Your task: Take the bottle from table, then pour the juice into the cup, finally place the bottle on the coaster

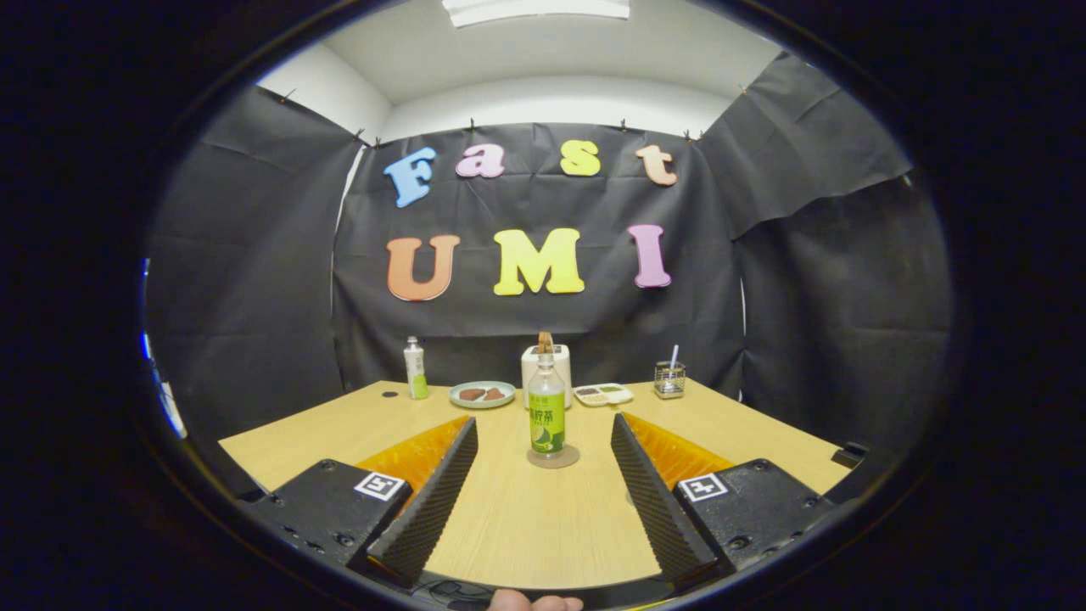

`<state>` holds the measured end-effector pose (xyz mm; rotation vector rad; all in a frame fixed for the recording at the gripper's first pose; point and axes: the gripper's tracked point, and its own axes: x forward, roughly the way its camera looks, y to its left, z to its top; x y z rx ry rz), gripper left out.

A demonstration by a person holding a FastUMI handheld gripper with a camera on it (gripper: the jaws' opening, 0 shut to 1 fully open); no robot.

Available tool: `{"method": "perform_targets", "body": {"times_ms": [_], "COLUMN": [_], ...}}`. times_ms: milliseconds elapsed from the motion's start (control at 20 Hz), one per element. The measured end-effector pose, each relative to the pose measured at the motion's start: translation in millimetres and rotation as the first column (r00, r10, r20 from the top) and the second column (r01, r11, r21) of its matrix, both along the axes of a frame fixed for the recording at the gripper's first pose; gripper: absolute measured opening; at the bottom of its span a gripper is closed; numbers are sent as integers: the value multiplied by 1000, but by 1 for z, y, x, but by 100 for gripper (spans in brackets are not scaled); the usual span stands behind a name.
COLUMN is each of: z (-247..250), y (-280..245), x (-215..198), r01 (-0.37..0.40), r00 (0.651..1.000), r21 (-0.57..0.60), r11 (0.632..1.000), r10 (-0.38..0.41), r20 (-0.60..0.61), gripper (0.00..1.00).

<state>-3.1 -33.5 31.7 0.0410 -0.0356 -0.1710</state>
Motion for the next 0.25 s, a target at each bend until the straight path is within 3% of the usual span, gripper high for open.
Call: {"method": "perform_targets", "body": {"times_ms": [250], "z": [-3], "y": [1], "x": [-5], "r01": [-13], "r00": [1000], "r21": [-11], "r11": [1000], "r10": [13], "r20": [9], "gripper": [100]}}
